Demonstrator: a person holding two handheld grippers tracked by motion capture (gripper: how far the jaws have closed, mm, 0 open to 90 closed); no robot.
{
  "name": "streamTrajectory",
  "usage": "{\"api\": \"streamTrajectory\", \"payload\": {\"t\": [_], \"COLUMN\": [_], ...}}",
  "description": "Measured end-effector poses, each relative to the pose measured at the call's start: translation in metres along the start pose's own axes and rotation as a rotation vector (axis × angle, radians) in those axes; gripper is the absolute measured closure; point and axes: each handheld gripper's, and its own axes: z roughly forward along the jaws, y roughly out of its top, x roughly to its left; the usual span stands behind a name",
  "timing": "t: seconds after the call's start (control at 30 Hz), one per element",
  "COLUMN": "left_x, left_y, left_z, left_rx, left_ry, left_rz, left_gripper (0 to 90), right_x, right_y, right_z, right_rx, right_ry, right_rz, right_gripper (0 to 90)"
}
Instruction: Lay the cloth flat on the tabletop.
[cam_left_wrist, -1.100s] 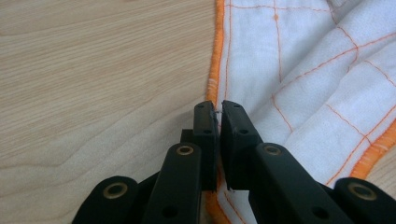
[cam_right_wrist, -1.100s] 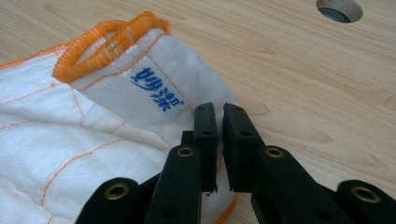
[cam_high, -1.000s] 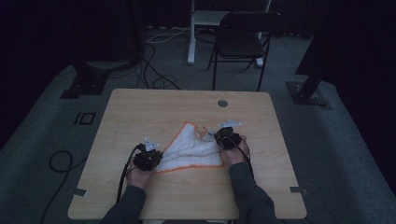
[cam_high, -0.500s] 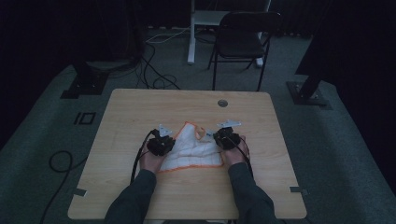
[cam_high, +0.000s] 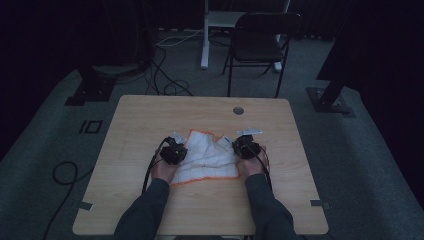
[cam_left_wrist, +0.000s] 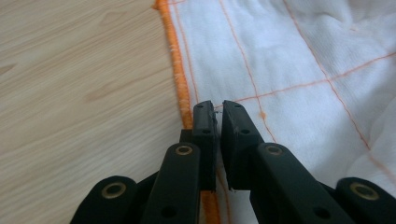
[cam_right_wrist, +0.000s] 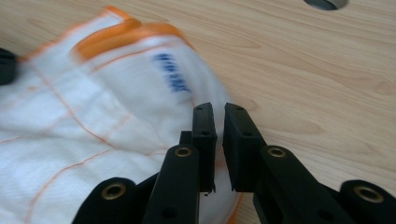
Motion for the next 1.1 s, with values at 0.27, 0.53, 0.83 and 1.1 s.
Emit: {"api": "streamTrajectory", "payload": {"t": [0.27, 0.53, 0.83, 1.1], "left_x": [0.013, 0.025, 0.038, 0.042], "left_y": [-0.011, -0.015, -0.013, -0.01], "left_z": [-0.009, -0.011, -0.008, -0.004], "left_rx": [0.003, 0.004, -0.006, -0.005], "left_ry": [0.037, 0.064, 0.083, 0.095], "left_rz": [-0.031, -0.065, -0.114, -0.126], "left_gripper": [84.8, 84.1, 82.3, 81.6], "right_x": [-0.008, -0.009, -0.004, 0.006], "right_y": [-0.001, -0.001, -0.002, -0.005], "right_z": [-0.001, 0.006, 0.011, 0.022], "right_rx": [-0.007, -0.003, -0.002, 0.035], "right_ry": [0.004, 0.013, 0.041, 0.066], "right_rz": [0.009, -0.006, -0.029, -0.08], "right_gripper": [79.0, 75.8, 73.4, 72.9]}}
